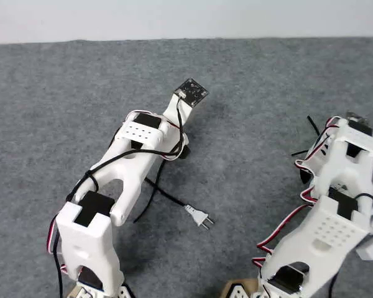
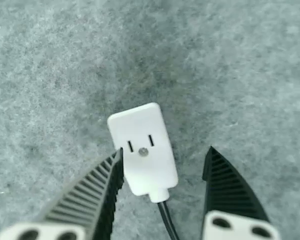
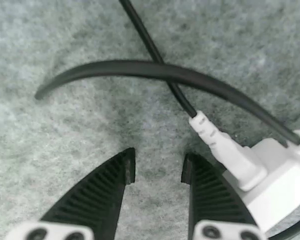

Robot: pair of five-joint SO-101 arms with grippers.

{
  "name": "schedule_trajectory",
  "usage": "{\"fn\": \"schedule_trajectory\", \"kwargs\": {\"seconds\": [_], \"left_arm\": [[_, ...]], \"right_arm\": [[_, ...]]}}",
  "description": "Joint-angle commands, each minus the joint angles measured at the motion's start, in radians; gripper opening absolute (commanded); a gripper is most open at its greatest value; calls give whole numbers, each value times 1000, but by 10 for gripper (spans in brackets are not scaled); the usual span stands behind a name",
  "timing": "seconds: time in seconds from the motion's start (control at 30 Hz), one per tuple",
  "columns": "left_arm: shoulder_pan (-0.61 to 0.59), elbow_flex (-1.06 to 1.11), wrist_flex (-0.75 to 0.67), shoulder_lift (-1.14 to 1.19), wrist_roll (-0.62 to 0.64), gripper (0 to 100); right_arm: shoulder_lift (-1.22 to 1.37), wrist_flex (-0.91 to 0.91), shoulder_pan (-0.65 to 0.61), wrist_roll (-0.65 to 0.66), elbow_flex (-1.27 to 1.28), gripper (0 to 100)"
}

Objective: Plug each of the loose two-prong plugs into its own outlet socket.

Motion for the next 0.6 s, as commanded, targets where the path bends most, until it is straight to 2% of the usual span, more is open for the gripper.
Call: {"fn": "schedule_trajectory", "kwargs": {"seconds": [0.0,0.13,0.33,0.57], "left_arm": [[34,-42,14,-64,18,242],[49,-51,-5,-6,98,242],[26,-137,-43,130,104,242],[23,-196,64,164,104,241]], "right_arm": [[-2,-27,-31,-5,-2,143],[-2,-27,-31,-5,-2,143],[-2,-27,-31,-5,-2,143],[-2,-25,-30,9,-2,143]]}}
